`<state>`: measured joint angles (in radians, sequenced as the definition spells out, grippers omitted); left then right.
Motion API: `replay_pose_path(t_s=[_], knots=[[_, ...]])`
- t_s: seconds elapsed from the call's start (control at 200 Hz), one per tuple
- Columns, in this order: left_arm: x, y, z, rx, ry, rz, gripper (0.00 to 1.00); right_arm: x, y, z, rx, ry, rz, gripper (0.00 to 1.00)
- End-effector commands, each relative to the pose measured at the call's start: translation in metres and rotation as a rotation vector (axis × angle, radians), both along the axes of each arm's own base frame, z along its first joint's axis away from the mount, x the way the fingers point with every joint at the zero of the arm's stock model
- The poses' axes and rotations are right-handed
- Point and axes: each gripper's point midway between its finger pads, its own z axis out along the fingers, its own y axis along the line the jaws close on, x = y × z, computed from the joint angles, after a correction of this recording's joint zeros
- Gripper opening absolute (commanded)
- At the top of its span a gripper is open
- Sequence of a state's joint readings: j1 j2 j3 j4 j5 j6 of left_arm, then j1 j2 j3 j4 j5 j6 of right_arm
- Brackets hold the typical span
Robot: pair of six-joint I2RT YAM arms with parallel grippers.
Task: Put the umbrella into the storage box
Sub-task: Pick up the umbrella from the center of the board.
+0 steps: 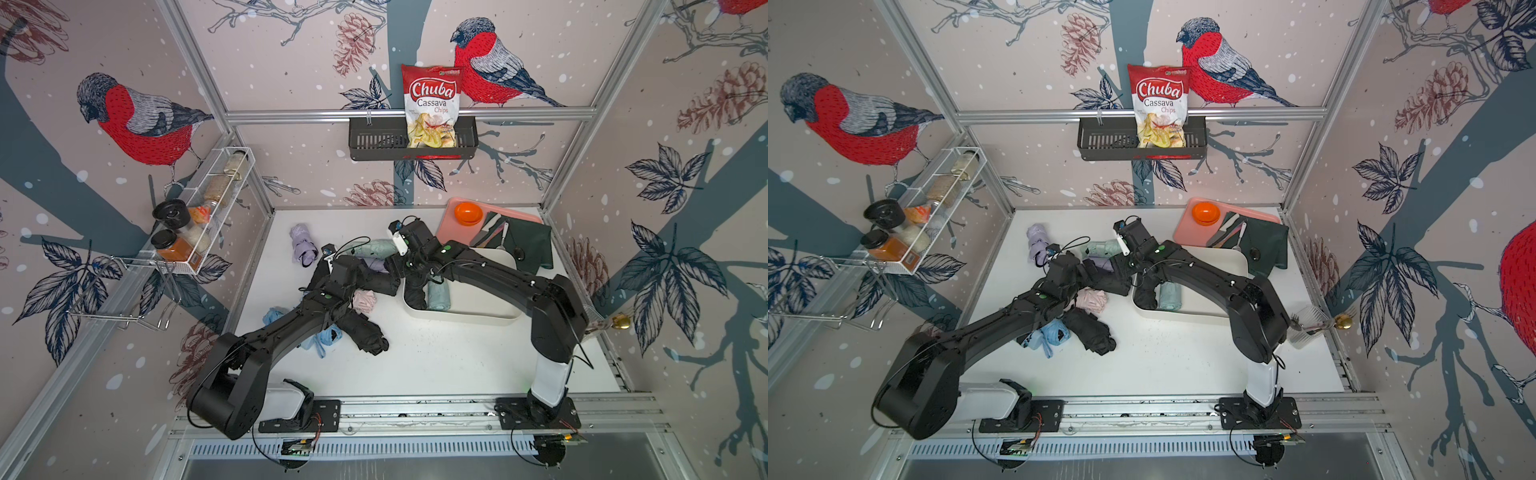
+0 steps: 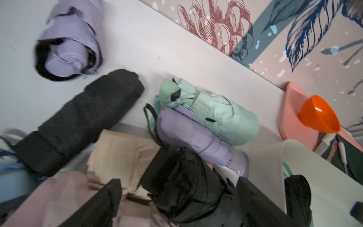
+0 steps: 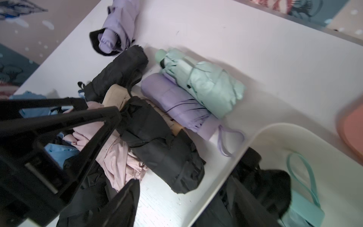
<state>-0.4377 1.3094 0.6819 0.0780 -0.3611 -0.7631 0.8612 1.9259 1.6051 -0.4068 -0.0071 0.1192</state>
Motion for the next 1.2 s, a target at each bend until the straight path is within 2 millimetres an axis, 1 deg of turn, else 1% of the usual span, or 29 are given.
replay_pose_path(t_s=[0.0, 0.075, 0.155, 0.215, 0.33, 0.455, 0.55, 0.635, 0.825, 0.94, 1.036, 1.106, 1.191], knots=[[-0.010, 0.034, -0.002, 0.021, 0.003, 0.137, 0.99, -0.003, 0.017, -0.011, -0.087, -0.033, 0.144, 0.75], [-0.018, 0.050, -0.003, 0.028, 0.004, 0.196, 0.99, -0.006, 0.033, -0.019, -0.091, -0.027, 0.219, 0.75], [-0.023, 0.061, -0.001, 0.034, -0.005, 0.232, 0.99, -0.007, 0.046, -0.027, -0.094, -0.012, 0.286, 0.75], [-0.026, 0.064, -0.001, 0.037, -0.006, 0.241, 0.99, -0.009, 0.054, -0.034, -0.096, 0.002, 0.328, 0.74], [-0.027, 0.065, -0.001, 0.035, -0.004, 0.240, 0.99, -0.013, 0.062, -0.051, -0.114, 0.041, 0.388, 0.72], [-0.026, 0.063, -0.004, 0.031, 0.006, 0.229, 0.99, -0.019, 0.066, -0.063, -0.119, 0.076, 0.440, 0.71], [-0.025, 0.061, -0.007, 0.027, 0.011, 0.223, 0.99, -0.027, 0.066, -0.067, -0.114, 0.101, 0.479, 0.71], [-0.024, 0.060, -0.008, 0.024, 0.015, 0.219, 0.99, -0.029, 0.065, -0.073, -0.129, 0.107, 0.487, 0.72], [-0.022, 0.058, -0.011, 0.020, 0.024, 0.205, 0.99, -0.017, 0.059, -0.090, -0.185, 0.095, 0.440, 0.71], [-0.021, 0.055, -0.013, 0.015, 0.029, 0.197, 0.99, -0.008, 0.061, -0.098, -0.202, 0.094, 0.413, 0.66], [-0.020, 0.055, -0.014, 0.014, 0.032, 0.195, 0.99, -0.004, 0.064, -0.102, -0.207, 0.091, 0.408, 0.64], [-0.021, 0.054, -0.015, 0.012, 0.034, 0.192, 0.99, -0.001, 0.064, -0.104, -0.213, 0.086, 0.398, 0.64], [-0.020, 0.054, -0.015, 0.011, 0.034, 0.189, 0.99, -0.001, 0.064, -0.108, -0.222, 0.090, 0.395, 0.67]])
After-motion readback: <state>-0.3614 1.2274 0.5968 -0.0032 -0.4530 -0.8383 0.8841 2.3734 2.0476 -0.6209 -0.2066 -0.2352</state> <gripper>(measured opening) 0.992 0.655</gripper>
